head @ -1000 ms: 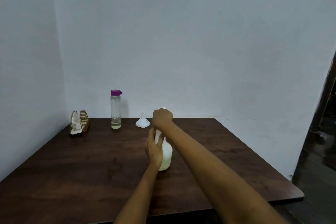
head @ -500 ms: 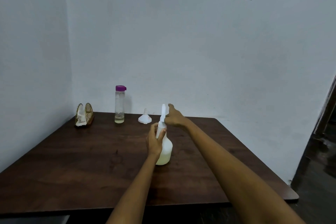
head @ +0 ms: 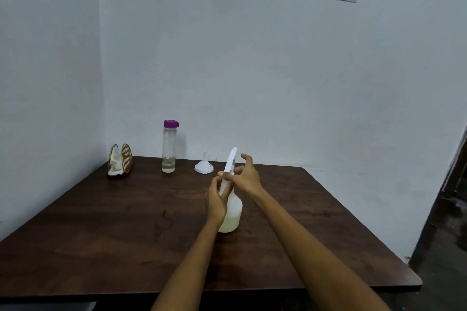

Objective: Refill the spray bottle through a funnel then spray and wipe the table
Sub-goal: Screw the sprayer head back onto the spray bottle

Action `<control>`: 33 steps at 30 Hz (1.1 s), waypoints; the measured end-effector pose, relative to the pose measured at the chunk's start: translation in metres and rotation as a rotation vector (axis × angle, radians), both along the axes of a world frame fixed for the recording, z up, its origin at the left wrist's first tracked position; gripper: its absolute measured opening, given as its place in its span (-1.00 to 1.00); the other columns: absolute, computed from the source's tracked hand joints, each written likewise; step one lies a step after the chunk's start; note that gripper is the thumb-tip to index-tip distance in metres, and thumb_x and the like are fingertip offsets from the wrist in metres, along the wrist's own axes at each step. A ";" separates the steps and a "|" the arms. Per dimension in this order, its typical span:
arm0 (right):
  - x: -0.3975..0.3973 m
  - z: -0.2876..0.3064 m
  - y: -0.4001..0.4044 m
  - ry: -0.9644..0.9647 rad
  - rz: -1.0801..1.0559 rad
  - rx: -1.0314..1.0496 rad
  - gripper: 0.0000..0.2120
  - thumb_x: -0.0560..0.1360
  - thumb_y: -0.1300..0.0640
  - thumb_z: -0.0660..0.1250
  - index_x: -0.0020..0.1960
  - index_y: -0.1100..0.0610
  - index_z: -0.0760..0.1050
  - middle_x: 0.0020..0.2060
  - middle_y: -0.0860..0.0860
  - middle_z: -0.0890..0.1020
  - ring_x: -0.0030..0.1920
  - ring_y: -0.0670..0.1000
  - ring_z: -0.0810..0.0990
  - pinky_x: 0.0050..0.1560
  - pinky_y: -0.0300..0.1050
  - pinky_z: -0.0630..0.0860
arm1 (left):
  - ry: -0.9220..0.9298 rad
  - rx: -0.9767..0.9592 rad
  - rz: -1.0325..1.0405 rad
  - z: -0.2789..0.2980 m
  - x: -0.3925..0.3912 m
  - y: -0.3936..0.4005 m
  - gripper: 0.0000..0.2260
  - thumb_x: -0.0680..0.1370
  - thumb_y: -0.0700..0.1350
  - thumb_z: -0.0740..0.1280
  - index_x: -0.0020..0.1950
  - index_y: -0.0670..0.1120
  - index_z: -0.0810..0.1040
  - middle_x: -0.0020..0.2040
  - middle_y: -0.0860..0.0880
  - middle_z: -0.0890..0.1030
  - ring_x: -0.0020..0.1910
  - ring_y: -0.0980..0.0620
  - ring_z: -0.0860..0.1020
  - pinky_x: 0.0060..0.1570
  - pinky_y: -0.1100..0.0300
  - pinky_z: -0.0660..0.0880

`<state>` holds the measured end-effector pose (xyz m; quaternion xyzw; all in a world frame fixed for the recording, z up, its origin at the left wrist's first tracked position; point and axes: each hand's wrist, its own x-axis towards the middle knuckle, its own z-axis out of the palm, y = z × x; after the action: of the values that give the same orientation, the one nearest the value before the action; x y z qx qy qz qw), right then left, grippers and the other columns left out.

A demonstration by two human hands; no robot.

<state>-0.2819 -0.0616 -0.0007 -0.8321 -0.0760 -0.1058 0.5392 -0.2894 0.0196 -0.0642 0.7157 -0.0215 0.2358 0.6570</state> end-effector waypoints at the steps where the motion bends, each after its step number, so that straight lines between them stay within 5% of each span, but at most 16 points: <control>1: -0.001 0.000 0.000 0.027 0.038 0.039 -0.22 0.42 0.12 0.44 0.49 0.08 0.07 0.12 0.10 0.61 0.05 -0.01 0.58 -0.20 -0.36 0.44 | 0.002 0.000 0.007 0.000 0.002 0.000 -0.74 0.58 -0.18 0.31 0.22 -0.26 0.49 0.04 -0.18 0.61 0.07 -0.12 0.58 0.15 -0.09 0.52; 4: -0.005 -0.003 0.000 0.012 0.002 0.086 -0.35 0.48 0.25 0.30 0.49 0.04 0.11 0.18 0.16 0.59 0.13 0.08 0.59 -0.04 -0.19 0.53 | 0.014 0.007 0.017 -0.001 0.004 0.000 -0.73 0.56 -0.16 0.34 0.20 -0.28 0.50 0.05 -0.18 0.61 0.06 -0.13 0.58 0.12 -0.08 0.52; 9: -0.006 0.002 -0.011 -0.035 -0.203 0.117 -0.49 0.47 0.13 0.31 0.38 0.07 0.23 -0.23 -0.01 0.59 -0.17 -0.01 0.58 -0.16 -0.14 0.53 | 0.014 0.016 -0.019 -0.001 0.001 0.001 -0.72 0.54 -0.14 0.36 0.19 -0.26 0.49 0.07 -0.18 0.61 0.03 -0.05 0.56 0.11 0.01 0.50; 14: -0.008 -0.002 -0.009 0.055 0.008 0.116 -0.34 0.49 0.32 0.25 0.50 0.09 0.05 0.22 0.14 0.58 0.07 0.02 0.58 -0.24 -0.36 0.53 | 0.037 0.017 -0.022 -0.002 0.006 0.006 -0.72 0.55 -0.12 0.35 0.18 -0.26 0.49 0.05 -0.19 0.61 -0.02 0.01 0.52 0.01 0.06 0.48; 17: -0.004 -0.006 -0.004 0.048 0.072 0.121 -0.34 0.51 0.32 0.25 0.51 0.08 0.04 0.33 0.13 0.49 0.28 0.08 0.51 0.16 -0.09 0.54 | 0.049 0.028 -0.037 -0.002 0.007 0.006 -0.75 0.56 -0.16 0.33 0.17 -0.27 0.48 0.06 -0.21 0.60 -0.01 -0.03 0.53 0.08 -0.05 0.50; 19: -0.002 -0.008 -0.001 0.045 0.059 0.163 -0.36 0.50 0.33 0.29 0.48 0.08 0.10 0.32 0.16 0.50 0.26 0.11 0.52 0.25 0.05 0.51 | 0.052 0.053 -0.039 -0.001 0.006 0.006 -0.75 0.57 -0.14 0.33 0.17 -0.26 0.47 0.04 -0.18 0.60 -0.01 -0.02 0.54 0.07 -0.06 0.50; 23: -0.003 -0.008 0.006 0.026 -0.019 0.162 -0.36 0.43 0.29 0.38 0.40 0.05 0.16 0.18 0.15 0.54 0.10 0.07 0.57 -0.07 -0.15 0.58 | 0.043 0.057 -0.040 -0.003 0.003 0.006 -0.77 0.58 -0.17 0.29 0.19 -0.24 0.47 -0.01 -0.07 0.56 -0.01 0.01 0.53 0.07 -0.04 0.51; 25: -0.004 -0.007 0.010 -0.005 -0.058 0.115 -0.36 0.42 0.26 0.40 0.38 0.06 0.16 0.11 0.12 0.53 0.01 0.02 0.56 -0.30 -0.37 0.45 | 0.045 0.039 -0.042 -0.003 0.002 0.005 -0.77 0.59 -0.19 0.27 0.21 -0.25 0.47 0.01 -0.09 0.57 0.00 0.02 0.53 0.07 -0.01 0.51; 28: -0.005 -0.007 0.011 -0.036 -0.071 0.073 -0.37 0.44 0.23 0.38 0.39 0.08 0.14 0.17 0.14 0.53 -0.06 -0.04 0.52 -0.39 -0.46 0.37 | 0.048 0.013 -0.043 -0.003 0.003 0.005 -0.77 0.60 -0.20 0.25 0.22 -0.26 0.47 0.06 -0.16 0.58 0.01 0.03 0.52 0.04 0.09 0.48; 33: -0.008 -0.010 0.007 0.016 0.056 0.120 -0.34 0.53 0.26 0.27 0.48 0.04 -0.02 0.37 0.11 0.45 0.29 0.07 0.49 0.10 -0.21 0.49 | 0.052 0.079 -0.027 -0.005 0.005 0.006 -0.77 0.59 -0.19 0.28 0.20 -0.26 0.47 0.08 -0.18 0.60 -0.01 0.01 0.53 -0.01 0.09 0.48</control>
<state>-0.2899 -0.0549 -0.0111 -0.7965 -0.0881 -0.0884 0.5916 -0.2839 0.0255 -0.0691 0.7466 -0.0236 0.2072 0.6317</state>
